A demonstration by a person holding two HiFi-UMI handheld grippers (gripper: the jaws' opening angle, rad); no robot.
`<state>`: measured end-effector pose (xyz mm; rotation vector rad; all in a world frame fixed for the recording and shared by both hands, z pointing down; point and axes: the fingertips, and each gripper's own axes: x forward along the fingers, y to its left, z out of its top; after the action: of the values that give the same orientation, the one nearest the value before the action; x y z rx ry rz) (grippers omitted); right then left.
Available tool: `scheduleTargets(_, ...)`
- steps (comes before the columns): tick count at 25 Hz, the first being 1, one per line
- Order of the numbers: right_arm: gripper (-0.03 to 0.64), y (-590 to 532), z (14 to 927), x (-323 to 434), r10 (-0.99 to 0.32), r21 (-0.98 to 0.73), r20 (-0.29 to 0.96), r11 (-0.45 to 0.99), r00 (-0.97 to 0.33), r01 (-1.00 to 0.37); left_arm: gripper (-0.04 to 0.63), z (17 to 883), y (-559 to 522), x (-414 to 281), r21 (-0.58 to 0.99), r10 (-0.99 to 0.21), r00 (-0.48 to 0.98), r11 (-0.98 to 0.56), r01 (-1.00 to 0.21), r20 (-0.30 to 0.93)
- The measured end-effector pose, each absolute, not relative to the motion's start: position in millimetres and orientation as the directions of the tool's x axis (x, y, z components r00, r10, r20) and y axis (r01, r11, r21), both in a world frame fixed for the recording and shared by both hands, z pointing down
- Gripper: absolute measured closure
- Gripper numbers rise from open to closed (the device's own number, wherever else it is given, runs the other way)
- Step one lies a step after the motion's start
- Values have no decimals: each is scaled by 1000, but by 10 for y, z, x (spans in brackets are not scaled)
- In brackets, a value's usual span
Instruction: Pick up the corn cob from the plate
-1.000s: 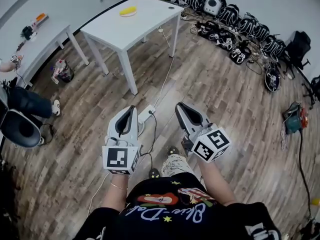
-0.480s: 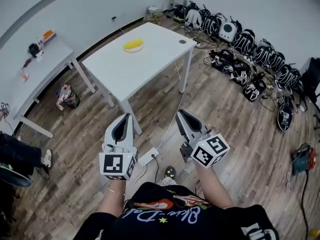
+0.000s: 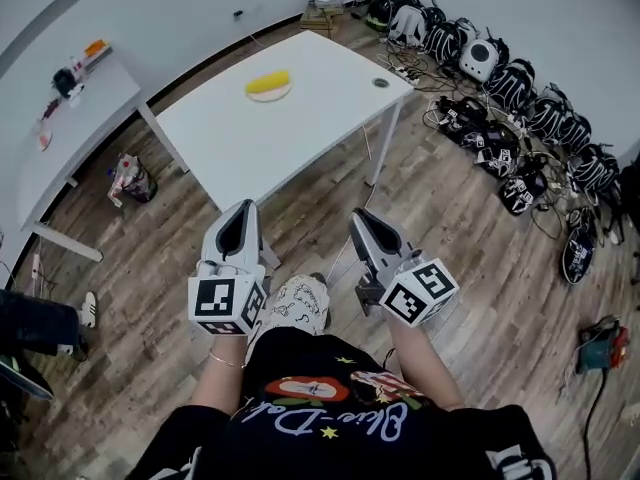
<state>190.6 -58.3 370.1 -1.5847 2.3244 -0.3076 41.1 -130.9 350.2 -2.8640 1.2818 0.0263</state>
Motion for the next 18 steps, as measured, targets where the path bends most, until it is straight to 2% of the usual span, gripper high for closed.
scheduleTargets(6,601,-1658,3709,2238,-917,-297,-128,399,-378,-867,597,3535,-2345,846,-7,-741,672,-672,-741,-27)
scheduleTargets(10,600,-2681,3638,2400,-899,-202,-106,438,-425,-876,597,3478,-3271,1084,-22,-733,678,-678,-735,-61)
scheduleTargets(15,600,-4118,3522,2381,-863,-133,-99,504,-495,-853,597,3538,-4417,1227,-47,-724,689,-688,-725,-40)
scheduleTargets(18,600,-4858,3629,2271,-825,-100,-36,564,-564,-819,597,3613,-4945,1319,-32,-710,703,-703,-711,-24)
